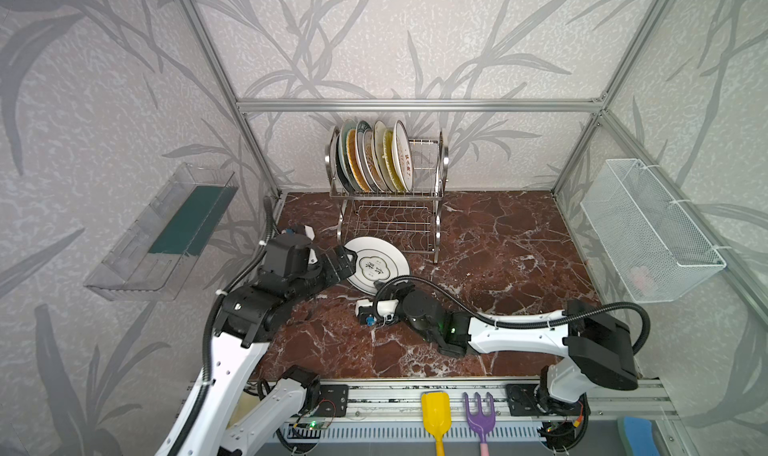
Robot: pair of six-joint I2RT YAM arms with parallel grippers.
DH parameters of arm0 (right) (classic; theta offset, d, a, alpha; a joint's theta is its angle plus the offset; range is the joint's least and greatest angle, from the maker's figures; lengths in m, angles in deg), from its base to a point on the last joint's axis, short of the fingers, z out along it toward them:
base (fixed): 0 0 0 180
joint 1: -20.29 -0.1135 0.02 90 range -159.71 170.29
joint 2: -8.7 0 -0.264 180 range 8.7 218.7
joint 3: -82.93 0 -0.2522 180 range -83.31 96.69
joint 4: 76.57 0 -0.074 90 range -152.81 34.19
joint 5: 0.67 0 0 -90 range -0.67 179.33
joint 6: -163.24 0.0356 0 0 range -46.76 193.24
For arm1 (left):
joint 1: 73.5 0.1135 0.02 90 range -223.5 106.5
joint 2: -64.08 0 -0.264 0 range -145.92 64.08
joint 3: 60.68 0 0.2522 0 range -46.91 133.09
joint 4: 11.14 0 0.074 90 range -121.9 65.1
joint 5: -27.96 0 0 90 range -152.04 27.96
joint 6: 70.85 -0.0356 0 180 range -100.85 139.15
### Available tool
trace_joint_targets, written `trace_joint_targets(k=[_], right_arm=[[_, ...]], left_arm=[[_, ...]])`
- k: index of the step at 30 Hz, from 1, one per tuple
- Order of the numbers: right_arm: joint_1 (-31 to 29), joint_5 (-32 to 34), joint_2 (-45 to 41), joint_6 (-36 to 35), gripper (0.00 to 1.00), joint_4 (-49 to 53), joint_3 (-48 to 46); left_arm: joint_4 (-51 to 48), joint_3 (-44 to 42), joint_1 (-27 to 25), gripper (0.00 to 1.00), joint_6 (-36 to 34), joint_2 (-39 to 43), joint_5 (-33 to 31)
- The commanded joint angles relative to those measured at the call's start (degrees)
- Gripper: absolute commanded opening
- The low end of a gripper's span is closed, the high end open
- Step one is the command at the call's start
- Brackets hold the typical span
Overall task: Load the plates into the dish rack
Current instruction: 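Grasp the upright plate's rim with right gripper while left releases and withdraws, then lift the emblem plate toward the rack's upper tier with the right gripper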
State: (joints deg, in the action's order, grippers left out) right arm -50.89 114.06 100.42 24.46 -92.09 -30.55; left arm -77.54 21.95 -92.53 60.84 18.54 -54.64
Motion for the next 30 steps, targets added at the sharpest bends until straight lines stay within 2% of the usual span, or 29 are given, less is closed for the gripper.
trace_joint_targets(k=[1,9,14,17,20,24,26,30], right_arm=[[0.0,-2.3,-7.5,7.7,0.0,0.9,0.7],[0.1,-8.3,-19.3,25.7,0.0,18.5,5.9],[0.1,-7.7,-23.3,34.4,0.0,23.1,10.8],[0.2,-7.4,-23.4,38.4,0.0,28.3,17.0],[0.3,-6.7,-23.8,40.9,0.0,28.2,20.6],[0.9,-4.7,-22.8,43.8,0.0,29.0,26.9],[1.7,-3.8,-21.7,44.6,0.0,29.2,30.3],[5.6,-2.4,-18.3,46.6,0.0,30.5,38.3]], left_arm=[[6.8,-2.9,0.2,0.99,-7.1,7.4,1.4],[21.0,-16.3,0.2,0.99,-13.8,24.5,0.2],[35.5,-29.2,0.1,0.99,-18.1,33.3,5.8],[42.4,-35.4,0.1,0.99,-20.0,37.0,7.7],[42.6,-38.7,0.1,0.99,-20.8,38.9,7.1],[37.1,-39.5,0.1,0.99,-22.5,40.5,6.4],[34.3,-38.8,0.1,0.99,-20.5,41.8,4.3],[33.5,-42.1,0.2,0.99,-16.4,45.6,6.5]])
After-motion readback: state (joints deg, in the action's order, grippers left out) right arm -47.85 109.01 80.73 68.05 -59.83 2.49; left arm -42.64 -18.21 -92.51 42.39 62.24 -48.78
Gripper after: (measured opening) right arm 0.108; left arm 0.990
